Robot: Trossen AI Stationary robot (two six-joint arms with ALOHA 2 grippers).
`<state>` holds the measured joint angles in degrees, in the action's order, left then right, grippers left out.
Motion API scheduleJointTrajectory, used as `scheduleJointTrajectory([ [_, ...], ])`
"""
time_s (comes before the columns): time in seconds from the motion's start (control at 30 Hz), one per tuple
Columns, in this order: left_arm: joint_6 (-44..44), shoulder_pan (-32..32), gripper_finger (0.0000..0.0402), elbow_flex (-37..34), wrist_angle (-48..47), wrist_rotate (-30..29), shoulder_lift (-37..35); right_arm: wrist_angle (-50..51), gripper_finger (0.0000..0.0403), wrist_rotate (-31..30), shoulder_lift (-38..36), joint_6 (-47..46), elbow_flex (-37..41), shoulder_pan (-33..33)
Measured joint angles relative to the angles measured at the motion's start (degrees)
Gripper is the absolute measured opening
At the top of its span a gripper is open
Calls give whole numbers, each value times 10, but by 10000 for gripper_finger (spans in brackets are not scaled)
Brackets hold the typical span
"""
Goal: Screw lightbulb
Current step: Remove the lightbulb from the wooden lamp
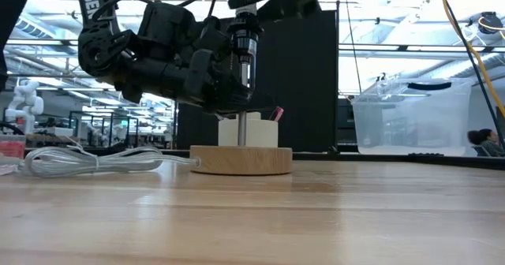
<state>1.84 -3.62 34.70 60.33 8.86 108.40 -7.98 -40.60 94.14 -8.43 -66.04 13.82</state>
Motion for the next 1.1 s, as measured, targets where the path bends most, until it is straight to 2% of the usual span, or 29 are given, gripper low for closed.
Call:
scheduleJointTrajectory([
  [0.17, 0, 0, 22, 0, 0, -1, 0, -85, 297, -14, 13, 51, 1, -6],
  [0.4, 0, 0, 22, 0, -1, -3, 0, -142, 297, -17, 13, 106, 1, -6],
  [0.53, 0, 0, 22, 0, -1, -2, 0, -146, 281, -18, 14, 123, 1, -7],
  [0.83, 5, -1, 22, 0, -1, 17, 0, -129, 202, -7, 6, 138, 2, -8],
  [0.93, 11, -1, 22, 0, -2, 24, 0, -112, 196, 7, 0, 138, 2, -11],
  [1.1, 17, -2, 22, 0, -3, 60, 0, -82, 194, 68, -11, 134, 2, -32],
])
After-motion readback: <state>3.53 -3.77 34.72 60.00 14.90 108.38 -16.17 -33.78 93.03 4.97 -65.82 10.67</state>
